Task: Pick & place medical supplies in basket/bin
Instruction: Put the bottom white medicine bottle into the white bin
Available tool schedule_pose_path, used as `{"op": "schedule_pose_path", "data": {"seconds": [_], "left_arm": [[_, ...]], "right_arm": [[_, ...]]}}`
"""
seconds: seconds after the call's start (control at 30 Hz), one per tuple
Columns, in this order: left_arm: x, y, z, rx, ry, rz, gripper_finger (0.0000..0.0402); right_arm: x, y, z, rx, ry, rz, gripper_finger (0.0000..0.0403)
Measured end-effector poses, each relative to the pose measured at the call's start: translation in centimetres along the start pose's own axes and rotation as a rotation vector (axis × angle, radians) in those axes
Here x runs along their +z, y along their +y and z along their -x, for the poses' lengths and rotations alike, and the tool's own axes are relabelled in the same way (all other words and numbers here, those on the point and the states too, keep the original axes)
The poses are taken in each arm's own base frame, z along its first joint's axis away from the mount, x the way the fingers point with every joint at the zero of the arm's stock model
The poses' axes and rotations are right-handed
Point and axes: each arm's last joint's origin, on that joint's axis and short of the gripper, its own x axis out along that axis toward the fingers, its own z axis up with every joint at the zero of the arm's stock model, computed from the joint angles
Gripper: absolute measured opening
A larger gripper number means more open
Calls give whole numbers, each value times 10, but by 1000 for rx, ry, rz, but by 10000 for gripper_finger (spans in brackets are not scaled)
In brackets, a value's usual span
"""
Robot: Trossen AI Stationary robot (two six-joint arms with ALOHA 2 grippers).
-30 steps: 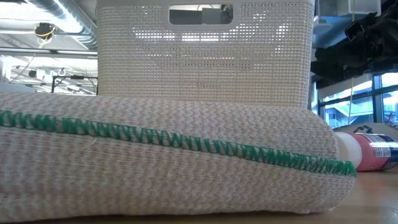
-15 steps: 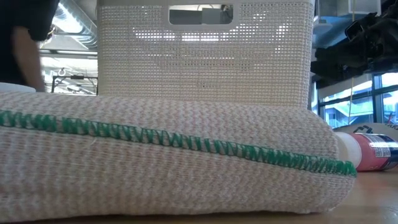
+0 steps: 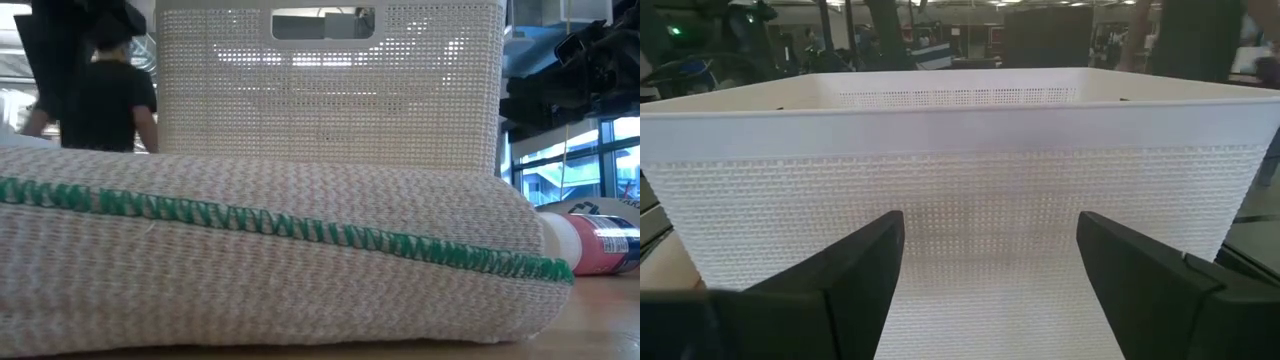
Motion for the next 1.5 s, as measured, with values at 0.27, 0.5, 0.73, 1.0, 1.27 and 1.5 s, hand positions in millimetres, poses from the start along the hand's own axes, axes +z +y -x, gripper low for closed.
{"op": "schedule_pose_path", "data": {"seconds": [0.27, 0.5, 0.73, 1.0, 1.27, 1.5], "left_arm": [[-6, 3, -16, 8, 11, 85, 228], [-3, 0, -19, -19, -16, 113, 224], [-4, 0, -23, -21, -10, 126, 224], [-9, 0, -36, -33, -1, 189, 222], [-9, 0, -36, -31, -1, 191, 176], [-8, 0, -35, -33, 0, 192, 157]], "right_arm": [[0, 0, 0, 0, 0, 0, 299], [0, 0, 0, 0, 0, 0, 299], [0, 0, 0, 0, 0, 0, 299], [0, 0, 0, 0, 0, -1, 299], [0, 0, 0, 0, 0, 0, 299], [0, 0, 0, 0, 0, 4, 299]]}}
